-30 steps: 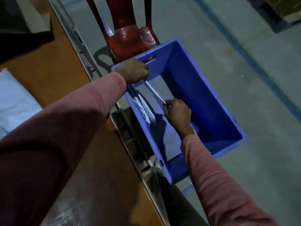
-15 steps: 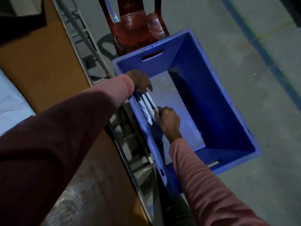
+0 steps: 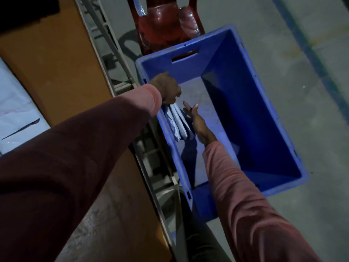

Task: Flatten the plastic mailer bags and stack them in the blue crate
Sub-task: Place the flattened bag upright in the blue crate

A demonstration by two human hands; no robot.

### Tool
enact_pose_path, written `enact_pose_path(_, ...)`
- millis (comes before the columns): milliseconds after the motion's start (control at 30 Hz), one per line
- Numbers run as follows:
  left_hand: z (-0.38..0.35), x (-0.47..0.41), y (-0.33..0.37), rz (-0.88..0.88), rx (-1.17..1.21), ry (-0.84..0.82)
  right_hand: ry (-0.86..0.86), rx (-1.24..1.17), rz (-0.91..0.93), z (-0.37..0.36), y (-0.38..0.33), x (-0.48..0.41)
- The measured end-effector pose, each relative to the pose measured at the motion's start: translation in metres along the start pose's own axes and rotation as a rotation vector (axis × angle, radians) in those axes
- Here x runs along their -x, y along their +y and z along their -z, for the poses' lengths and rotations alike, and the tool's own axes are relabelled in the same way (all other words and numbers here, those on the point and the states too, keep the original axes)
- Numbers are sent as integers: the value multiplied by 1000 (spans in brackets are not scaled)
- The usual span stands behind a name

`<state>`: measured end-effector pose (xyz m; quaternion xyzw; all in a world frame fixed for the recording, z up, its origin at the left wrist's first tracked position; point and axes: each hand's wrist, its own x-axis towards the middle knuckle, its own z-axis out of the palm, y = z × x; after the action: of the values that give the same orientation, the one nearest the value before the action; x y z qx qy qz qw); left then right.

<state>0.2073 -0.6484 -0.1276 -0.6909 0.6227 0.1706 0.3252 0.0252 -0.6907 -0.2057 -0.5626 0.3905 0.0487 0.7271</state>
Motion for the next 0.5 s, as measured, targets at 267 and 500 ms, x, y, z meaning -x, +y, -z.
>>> enact_pose_path(267, 5, 20, -25, 48, 65, 158, -121, -39, 2, -29, 14, -15)
enact_pose_path(500, -1, 36, -24, 62, 144, 153, -95, -18, 56, -28, 11, -7)
